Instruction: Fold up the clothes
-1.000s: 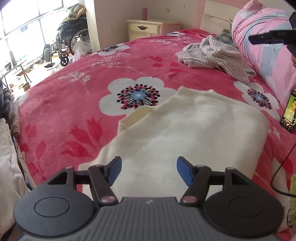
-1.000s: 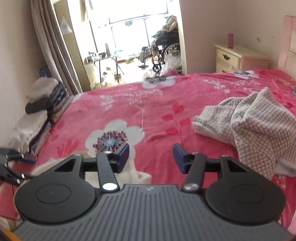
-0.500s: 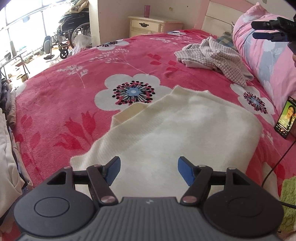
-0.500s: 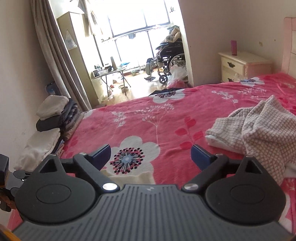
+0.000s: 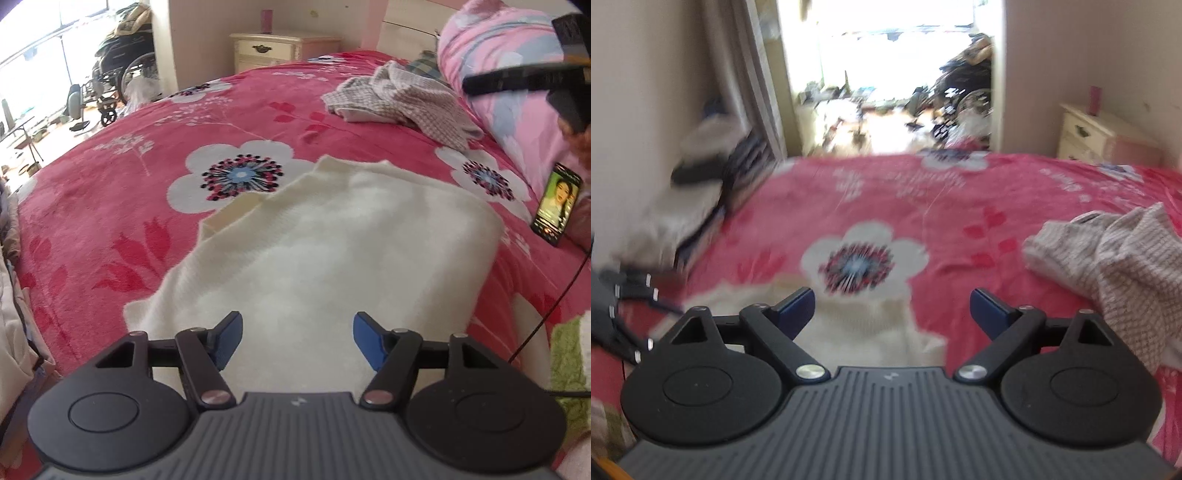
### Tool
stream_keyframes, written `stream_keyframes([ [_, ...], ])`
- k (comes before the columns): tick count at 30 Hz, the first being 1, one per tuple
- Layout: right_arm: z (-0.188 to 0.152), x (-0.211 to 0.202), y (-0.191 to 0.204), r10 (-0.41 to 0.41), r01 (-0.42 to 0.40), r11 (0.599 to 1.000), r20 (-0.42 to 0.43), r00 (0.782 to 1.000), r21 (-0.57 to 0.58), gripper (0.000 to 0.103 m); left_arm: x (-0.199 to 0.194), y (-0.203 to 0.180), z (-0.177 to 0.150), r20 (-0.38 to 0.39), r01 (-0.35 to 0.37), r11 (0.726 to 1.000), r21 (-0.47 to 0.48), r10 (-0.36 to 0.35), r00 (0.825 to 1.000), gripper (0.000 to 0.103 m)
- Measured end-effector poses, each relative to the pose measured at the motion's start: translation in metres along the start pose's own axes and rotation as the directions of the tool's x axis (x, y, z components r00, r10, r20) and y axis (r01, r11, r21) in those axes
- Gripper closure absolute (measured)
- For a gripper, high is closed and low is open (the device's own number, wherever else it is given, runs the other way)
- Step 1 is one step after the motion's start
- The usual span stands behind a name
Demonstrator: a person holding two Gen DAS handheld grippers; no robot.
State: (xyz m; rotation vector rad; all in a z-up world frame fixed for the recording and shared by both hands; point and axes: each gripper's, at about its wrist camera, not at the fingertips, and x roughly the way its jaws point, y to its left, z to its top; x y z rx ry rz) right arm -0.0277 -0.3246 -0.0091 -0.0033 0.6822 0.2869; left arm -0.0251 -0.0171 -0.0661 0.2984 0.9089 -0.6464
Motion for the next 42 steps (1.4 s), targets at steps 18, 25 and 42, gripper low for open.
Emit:
stream_keyframes([
  [18, -0.138, 0.079, 0.118, -0.055, 0.005, 0.981, -0.252, 0.966, -0.195, 0.054, 0.046, -0.064, -0.072, -0.083, -0.120, 0.986, 0.118, 0.130, 0.988, 0.040],
  [25, -0.135, 0.064, 0.117, -0.081, 0.045, 0.983, -0.203, 0.976, -0.176, 0.054, 0.020, -0.082, -0.070, -0.011, -0.212, 0.971, 0.114, 0.215, 0.977, 0.043],
  [42, -0.130, 0.049, 0.064, -0.200, 0.209, 0.977, -0.135, 0.970, 0.052, 0.056, 0.032, -0.072, -0.071, -0.105, -0.259, 0.965, 0.042, 0.262, 0.959, 0.038],
])
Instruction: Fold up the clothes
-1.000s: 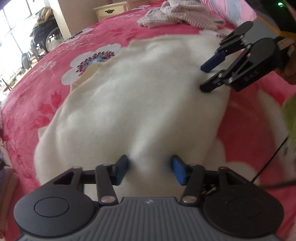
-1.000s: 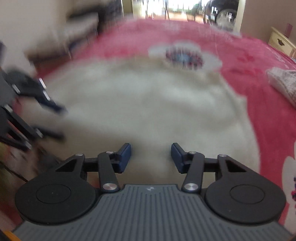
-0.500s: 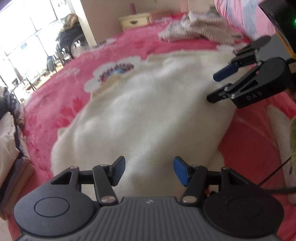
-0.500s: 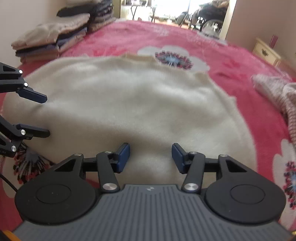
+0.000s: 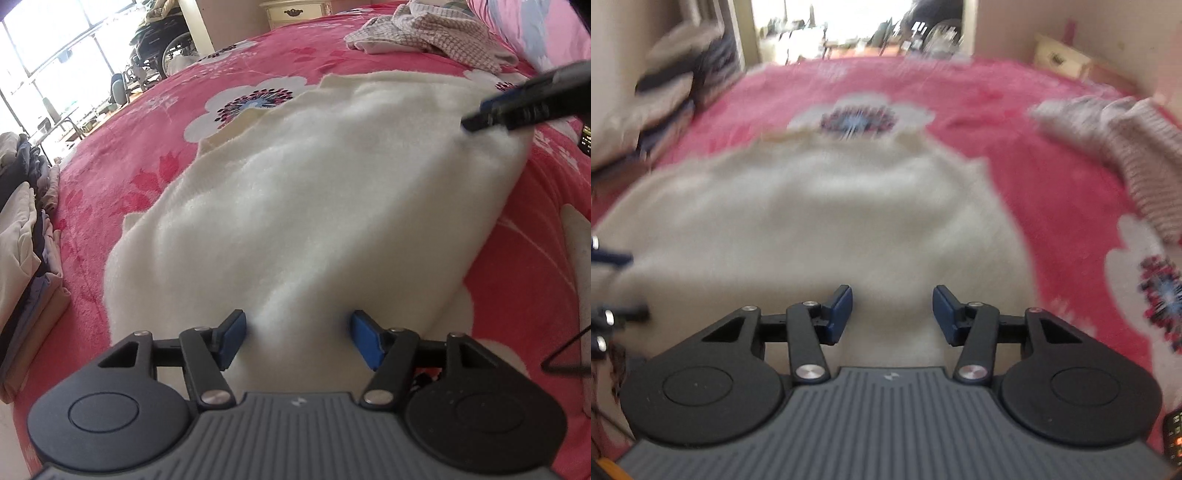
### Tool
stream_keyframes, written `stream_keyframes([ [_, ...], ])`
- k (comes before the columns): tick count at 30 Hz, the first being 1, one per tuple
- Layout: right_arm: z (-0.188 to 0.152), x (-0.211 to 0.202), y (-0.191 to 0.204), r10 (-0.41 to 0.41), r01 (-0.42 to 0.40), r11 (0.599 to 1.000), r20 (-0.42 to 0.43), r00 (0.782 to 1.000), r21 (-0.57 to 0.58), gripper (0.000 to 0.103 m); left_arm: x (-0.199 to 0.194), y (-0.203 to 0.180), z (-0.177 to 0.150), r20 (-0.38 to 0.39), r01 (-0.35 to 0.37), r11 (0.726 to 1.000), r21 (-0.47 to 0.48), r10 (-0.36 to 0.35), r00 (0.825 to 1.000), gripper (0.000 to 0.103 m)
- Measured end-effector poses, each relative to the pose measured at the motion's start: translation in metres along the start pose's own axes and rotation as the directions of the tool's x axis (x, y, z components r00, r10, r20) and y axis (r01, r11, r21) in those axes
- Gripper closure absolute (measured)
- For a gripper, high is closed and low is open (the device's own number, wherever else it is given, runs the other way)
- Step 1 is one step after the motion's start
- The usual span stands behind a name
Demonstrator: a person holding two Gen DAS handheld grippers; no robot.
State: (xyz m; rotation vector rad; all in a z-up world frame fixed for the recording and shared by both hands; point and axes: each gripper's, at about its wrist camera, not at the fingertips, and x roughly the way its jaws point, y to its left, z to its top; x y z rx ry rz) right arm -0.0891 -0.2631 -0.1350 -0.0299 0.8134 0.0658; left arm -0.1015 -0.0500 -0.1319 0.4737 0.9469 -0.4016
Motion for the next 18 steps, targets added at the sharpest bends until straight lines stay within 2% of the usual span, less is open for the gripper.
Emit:
stream_keyframes([
  [1, 0.001, -0.001, -0.005, -0.032, 0.032, 0.999, 0.013, 0.999, 0.006, 0.056, 0.000, 0.000, 0.000, -0.001, -0.001, 1.000, 0.000, 0.001, 1.000, 0.038],
  [4, -0.009, 0.019, -0.024, -0.076, 0.079, 0.995, -0.053, 0.996, 0.056, 0.060, 0.003, -0.001, 0.003, -0.003, -0.001, 1.000, -0.001, 0.001, 1.000, 0.038],
  [8, -0.013, 0.026, -0.017, -0.114, 0.114, 0.993, -0.043, 0.993, -0.001, 0.059, 0.002, 0.000, 0.001, -0.002, -0.001, 1.000, -0.007, 0.001, 1.000, 0.038],
  [18, -0.014, 0.024, -0.019, -0.111, 0.112, 0.994, -0.042, 0.993, 0.008, 0.059, 0.001, 0.001, -0.001, 0.007, 0.002, 1.000, -0.007, -0.002, 1.000, 0.038],
])
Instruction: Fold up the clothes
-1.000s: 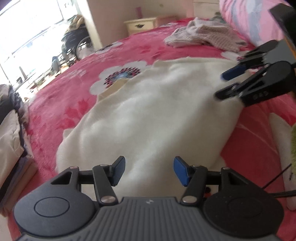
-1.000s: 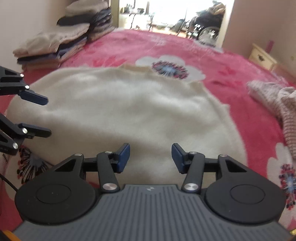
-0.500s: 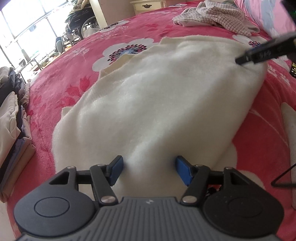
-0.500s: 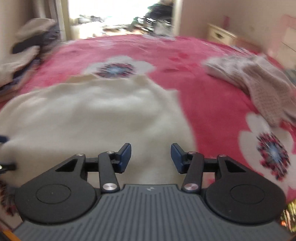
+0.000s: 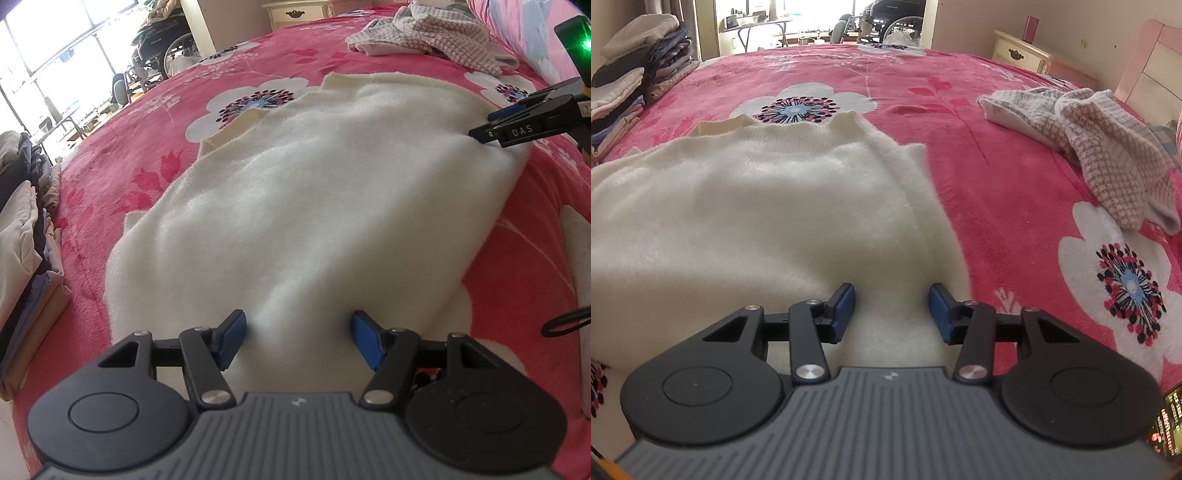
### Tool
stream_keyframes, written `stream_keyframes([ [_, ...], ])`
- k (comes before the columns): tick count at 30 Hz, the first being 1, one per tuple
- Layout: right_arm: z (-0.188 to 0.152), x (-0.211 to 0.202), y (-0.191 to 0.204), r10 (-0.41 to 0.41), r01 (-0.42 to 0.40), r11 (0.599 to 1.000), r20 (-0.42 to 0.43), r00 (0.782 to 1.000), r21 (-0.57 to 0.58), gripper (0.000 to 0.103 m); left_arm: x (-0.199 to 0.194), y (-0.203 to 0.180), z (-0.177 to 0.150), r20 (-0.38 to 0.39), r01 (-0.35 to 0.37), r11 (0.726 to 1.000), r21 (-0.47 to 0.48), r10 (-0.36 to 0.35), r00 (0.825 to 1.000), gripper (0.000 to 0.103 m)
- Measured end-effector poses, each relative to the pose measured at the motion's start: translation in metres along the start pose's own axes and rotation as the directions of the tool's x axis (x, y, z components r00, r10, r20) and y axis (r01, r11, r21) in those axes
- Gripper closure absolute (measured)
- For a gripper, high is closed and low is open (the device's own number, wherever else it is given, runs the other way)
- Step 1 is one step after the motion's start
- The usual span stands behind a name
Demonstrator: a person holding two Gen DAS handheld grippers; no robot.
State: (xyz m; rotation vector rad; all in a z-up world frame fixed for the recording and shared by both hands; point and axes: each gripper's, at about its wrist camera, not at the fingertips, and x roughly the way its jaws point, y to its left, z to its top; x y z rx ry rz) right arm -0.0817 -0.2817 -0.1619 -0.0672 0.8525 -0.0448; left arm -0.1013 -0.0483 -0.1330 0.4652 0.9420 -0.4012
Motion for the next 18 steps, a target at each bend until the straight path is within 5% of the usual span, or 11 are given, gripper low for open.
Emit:
stream_keyframes([
  [18, -0.0004, 0.0001, 0.0003, -0.002, 0.002, 1.000, 0.002, 1.000, -0.004, 0.058, -0.0016, -0.0004, -0.0017, 0.002, 0.002, 1.000, 0.001, -0.002, 1.000, 0.038],
])
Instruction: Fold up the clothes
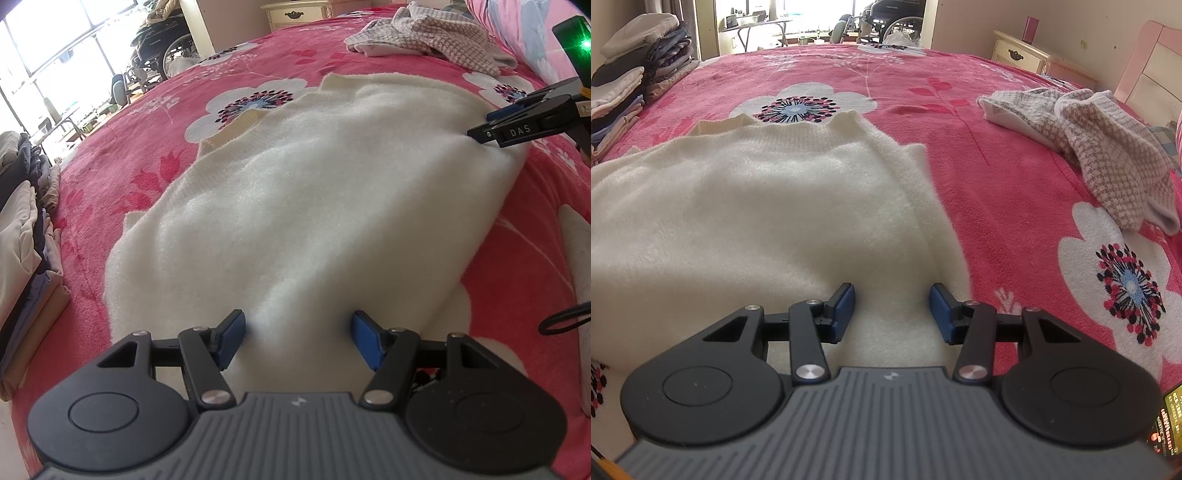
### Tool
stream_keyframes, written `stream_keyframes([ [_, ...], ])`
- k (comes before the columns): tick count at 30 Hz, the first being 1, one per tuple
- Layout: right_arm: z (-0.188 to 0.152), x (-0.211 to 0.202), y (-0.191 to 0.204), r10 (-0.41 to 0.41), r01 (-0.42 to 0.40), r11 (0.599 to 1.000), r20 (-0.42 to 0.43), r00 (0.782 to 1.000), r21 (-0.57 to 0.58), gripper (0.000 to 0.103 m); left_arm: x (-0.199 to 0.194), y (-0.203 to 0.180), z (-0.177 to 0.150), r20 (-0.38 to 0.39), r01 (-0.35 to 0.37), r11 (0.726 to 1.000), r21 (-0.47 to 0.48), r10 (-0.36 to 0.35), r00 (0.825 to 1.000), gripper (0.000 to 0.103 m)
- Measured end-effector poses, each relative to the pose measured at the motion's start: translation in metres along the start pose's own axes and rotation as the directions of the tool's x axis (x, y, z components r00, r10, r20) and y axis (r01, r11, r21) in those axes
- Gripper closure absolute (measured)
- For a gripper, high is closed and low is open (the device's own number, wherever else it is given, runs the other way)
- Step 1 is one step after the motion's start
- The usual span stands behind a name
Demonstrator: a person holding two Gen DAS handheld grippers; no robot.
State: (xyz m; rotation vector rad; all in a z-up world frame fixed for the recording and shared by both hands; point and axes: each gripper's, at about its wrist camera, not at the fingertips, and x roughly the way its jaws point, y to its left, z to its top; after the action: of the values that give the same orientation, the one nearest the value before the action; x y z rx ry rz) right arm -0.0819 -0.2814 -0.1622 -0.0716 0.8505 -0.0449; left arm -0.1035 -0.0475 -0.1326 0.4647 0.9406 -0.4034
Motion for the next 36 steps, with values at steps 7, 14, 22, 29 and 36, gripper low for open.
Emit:
stream_keyframes([
  [7, 0.0001, 0.0002, -0.0004, 0.001, -0.001, 1.000, 0.002, 1.000, 0.000, 0.058, 0.0006, 0.0008, 0.0006, -0.001, 0.001, 1.000, 0.003, -0.001, 1.000, 0.038],
  [14, 0.0001, 0.0007, -0.0012, 0.002, -0.002, 1.000, 0.002, 1.000, 0.000, 0.058, 0.0007, 0.0003, -0.0001, -0.004, 0.004, 1.000, 0.008, -0.004, 1.000, 0.036],
  [22, -0.0001, 0.0004, -0.0011, 0.003, -0.003, 1.000, 0.002, 1.000, 0.001, 0.058, 0.0007, -0.0016, -0.0006, -0.008, 0.006, 1.000, 0.012, -0.006, 1.000, 0.035],
  [29, -0.0002, 0.0002, -0.0012, 0.002, -0.002, 1.000, 0.002, 1.000, 0.003, 0.058, 0.0006, 0.0007, -0.0010, -0.007, 0.015, 1.000, 0.004, -0.015, 1.000, 0.035],
  [36, -0.0002, 0.0004, -0.0002, 0.001, -0.001, 1.000, 0.000, 1.000, 0.003, 0.058, 0.0000, 0.0014, -0.0010, -0.008, 0.019, 1.000, -0.002, -0.019, 1.000, 0.035],
])
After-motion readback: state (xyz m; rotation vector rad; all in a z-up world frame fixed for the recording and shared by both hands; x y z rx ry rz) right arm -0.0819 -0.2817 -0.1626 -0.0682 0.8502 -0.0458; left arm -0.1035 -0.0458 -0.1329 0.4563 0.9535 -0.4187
